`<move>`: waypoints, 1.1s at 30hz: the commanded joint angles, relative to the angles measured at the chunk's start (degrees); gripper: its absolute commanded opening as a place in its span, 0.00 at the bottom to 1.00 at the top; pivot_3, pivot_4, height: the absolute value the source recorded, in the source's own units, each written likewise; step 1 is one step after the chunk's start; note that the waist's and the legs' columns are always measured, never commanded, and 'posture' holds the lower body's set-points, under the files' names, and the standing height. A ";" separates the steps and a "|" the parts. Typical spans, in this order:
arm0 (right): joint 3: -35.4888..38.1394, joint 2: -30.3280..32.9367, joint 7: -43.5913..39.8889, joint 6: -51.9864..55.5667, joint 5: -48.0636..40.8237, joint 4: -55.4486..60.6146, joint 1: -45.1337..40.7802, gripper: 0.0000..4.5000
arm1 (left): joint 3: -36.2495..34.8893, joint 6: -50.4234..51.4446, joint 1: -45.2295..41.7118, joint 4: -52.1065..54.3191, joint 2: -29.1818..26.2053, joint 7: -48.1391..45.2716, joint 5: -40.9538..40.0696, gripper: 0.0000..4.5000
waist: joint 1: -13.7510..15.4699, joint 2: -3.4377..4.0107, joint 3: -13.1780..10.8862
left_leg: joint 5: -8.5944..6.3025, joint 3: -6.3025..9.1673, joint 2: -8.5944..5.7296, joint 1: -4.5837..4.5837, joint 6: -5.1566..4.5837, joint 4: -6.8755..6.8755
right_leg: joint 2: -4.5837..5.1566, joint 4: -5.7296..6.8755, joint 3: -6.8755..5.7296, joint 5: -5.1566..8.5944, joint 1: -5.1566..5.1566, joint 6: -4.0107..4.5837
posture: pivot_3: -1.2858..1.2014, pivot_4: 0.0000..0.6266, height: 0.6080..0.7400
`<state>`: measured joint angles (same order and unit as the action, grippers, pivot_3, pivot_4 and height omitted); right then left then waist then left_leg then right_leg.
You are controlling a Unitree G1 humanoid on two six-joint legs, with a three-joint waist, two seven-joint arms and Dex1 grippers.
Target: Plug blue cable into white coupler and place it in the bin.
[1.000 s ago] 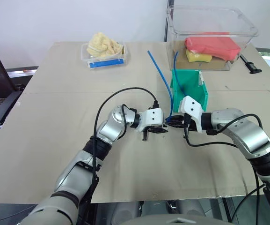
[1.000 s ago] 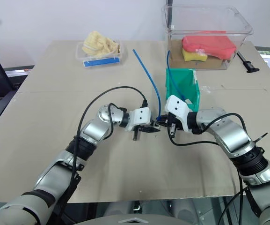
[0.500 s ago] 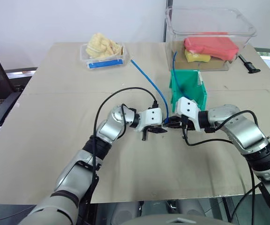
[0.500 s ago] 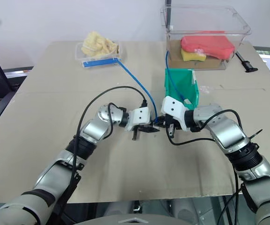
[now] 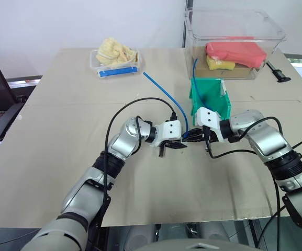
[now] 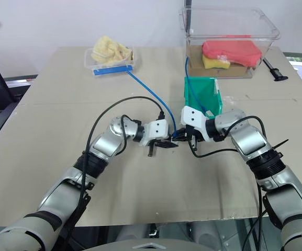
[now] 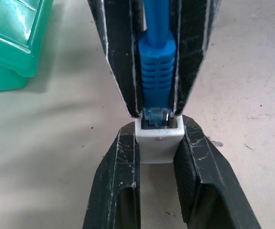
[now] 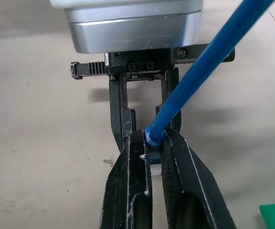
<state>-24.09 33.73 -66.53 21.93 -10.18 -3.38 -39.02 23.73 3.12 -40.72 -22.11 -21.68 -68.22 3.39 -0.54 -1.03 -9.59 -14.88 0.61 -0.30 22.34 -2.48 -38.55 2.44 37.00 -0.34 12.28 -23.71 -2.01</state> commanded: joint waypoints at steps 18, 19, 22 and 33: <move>19.06 1.01 7.52 12.55 -13.31 22.42 8.27 0.73 | -1.19 0.40 0.27 0.26 1.84 1.40 -1.10 0.08 | 0.99 0.04 -0.01 | 0.00 0.15 -0.08 0.40 0.00 0.01 | 0.20 0.02 -0.15 -0.01 -0.29 -0.01 | 0.52 0.24 1.00; 20.28 1.68 8.29 14.12 -14.43 24.82 9.62 0.73 | -1.32 0.36 0.21 0.06 1.89 1.47 -1.15 0.08 | 1.21 0.04 -0.01 | 0.00 0.18 -0.10 0.43 0.00 0.02 | 0.23 -0.01 -0.17 -0.01 -0.30 -0.01 | 0.52 0.24 1.00; 25.57 3.23 13.26 16.50 -15.82 33.74 18.18 0.73 | -2.95 3.41 -0.08 1.05 2.60 1.15 -3.59 0.08 | 1.49 0.03 -0.01 | 0.00 0.33 -0.13 0.47 0.00 0.02 | 0.28 -0.07 -0.24 -0.01 -0.25 -0.01 | 0.52 0.24 1.00; 39.41 -8.54 36.30 10.97 -10.64 56.61 53.28 0.98 | -12.31 34.92 -7.36 9.91 6.55 3.00 -19.29 0.08 | 1.02 0.09 -0.04 | 0.00 0.67 -0.19 0.50 0.01 -0.02 | 0.16 0.00 -0.44 0.03 -0.16 -0.05 | 0.52 0.24 1.00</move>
<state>14.16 25.56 -32.25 35.30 -21.93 49.31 14.20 12.58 35.23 -46.98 -15.22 -15.97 -65.62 -13.19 0.48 -0.94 -9.63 -14.87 1.11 -0.50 22.75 -2.47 -38.57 2.57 37.00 -0.67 12.32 -23.88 -2.07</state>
